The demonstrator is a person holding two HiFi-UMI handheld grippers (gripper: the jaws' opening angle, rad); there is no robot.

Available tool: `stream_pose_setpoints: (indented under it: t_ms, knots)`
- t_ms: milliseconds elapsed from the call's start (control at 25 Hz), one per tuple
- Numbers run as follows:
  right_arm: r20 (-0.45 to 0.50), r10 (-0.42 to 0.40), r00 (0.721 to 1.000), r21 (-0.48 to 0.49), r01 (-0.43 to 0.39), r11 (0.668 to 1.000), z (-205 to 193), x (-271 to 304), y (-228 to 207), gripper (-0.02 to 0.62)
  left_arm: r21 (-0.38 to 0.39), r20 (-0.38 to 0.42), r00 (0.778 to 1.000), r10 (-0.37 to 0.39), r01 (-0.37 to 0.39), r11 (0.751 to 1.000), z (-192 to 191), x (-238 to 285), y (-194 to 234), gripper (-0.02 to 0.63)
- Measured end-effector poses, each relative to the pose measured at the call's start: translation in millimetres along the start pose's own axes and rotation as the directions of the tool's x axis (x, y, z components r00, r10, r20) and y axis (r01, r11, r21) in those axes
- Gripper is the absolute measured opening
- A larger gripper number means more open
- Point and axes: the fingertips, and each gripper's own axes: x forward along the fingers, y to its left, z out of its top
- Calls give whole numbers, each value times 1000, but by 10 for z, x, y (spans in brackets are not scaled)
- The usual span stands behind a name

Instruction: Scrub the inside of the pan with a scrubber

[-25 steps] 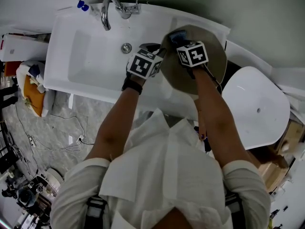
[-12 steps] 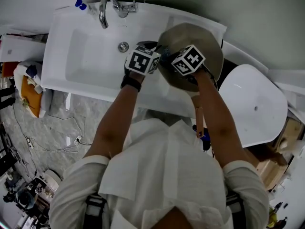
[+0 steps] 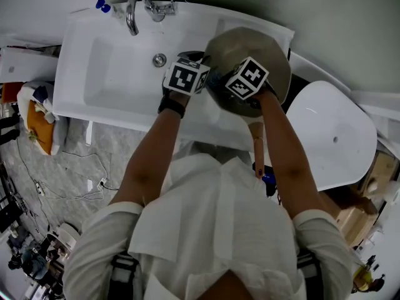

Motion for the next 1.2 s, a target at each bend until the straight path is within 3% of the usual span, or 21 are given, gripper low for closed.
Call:
stream_pose_setpoints:
  t_ms: [120,240,360,560,720,840,1080,1200]
  knots:
    - [108,-115,988,63,109,992,240,-11,-271,48,-3,-11,1000,6,-6,1000,6,5,-5,74]
    - [177,-283,943,151,258,954,391,-117,-627,48,-7,-18,1000,11,-11,1000,-2,6,-9,72]
    - [228,-471,852,313,394,864,455,-347,-1058,48,-3,-23,1000,12,-13,1000,-9,12,-11,72]
    - [217,-658,721,518,487,704,354,-747,-1481,48,-2,-33,999,6,-7,1000,-22,15,-13,72]
    - [187,-767,613,690,474,547,87,-1083,-1698,48,0,-34,999,3,-3,1000,-15,10,-12,72]
    - [141,-822,551,774,456,439,-189,-1279,-1722,48,9,-45,999,4,-4,1000,-18,10,-18,72]
    - [45,-881,472,879,400,259,-776,-1410,-1456,48,13,-59,998,8,-7,1000,-25,4,-14,72]
    - [34,-888,458,912,349,215,-887,-1335,-1403,48,14,-63,998,6,-5,1000,-28,3,-4,74]
